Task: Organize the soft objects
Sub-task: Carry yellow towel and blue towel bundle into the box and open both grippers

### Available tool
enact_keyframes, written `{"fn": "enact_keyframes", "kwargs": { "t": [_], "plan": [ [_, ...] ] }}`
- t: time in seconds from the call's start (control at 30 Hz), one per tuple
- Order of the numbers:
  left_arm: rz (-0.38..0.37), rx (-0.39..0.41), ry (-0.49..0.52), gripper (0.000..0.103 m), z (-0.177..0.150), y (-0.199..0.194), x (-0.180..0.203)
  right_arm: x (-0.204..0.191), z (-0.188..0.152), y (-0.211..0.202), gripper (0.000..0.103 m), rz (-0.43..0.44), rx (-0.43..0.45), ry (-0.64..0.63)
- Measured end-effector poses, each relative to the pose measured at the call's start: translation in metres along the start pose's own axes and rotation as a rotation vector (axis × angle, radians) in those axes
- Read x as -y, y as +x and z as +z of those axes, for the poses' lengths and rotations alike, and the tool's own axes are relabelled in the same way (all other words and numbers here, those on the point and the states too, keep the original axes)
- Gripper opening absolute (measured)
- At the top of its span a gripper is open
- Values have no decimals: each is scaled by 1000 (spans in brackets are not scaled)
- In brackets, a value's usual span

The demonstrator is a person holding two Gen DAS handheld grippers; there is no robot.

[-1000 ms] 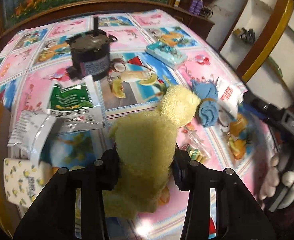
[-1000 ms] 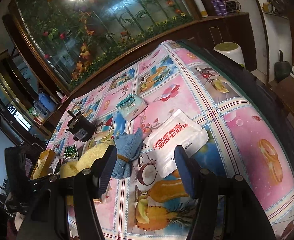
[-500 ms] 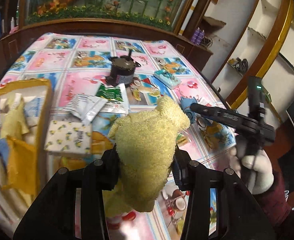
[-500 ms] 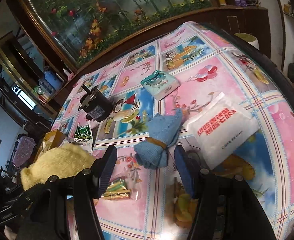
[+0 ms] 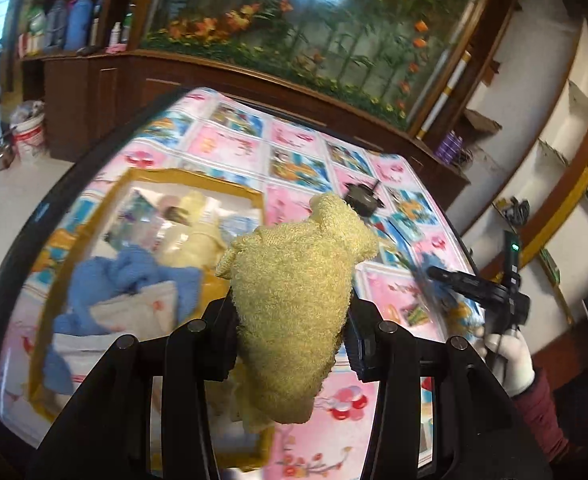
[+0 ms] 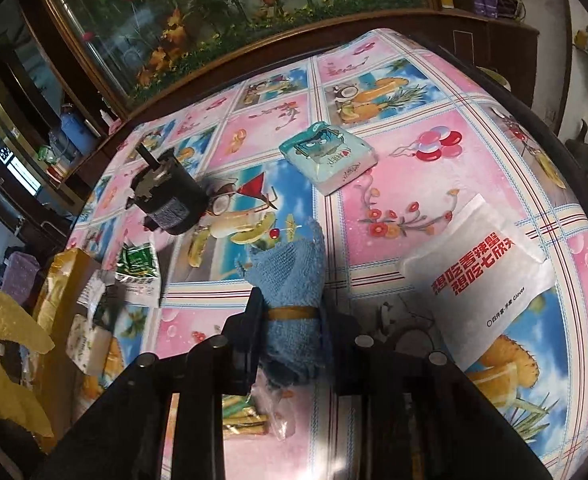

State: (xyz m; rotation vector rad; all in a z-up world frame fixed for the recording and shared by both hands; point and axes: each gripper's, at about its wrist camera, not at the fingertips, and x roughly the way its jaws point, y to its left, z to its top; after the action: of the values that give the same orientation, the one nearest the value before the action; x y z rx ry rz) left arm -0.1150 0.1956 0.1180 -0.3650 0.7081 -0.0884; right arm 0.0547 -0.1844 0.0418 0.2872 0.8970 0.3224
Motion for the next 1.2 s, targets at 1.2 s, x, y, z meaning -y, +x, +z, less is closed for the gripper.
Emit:
{"fn": "enact_keyframes", "kwargs": {
  "t": [1.2],
  "plan": [
    [174, -51, -164, 54, 78, 59, -124, -285, -50, 86, 38, 339, -222, -389]
  ]
}}
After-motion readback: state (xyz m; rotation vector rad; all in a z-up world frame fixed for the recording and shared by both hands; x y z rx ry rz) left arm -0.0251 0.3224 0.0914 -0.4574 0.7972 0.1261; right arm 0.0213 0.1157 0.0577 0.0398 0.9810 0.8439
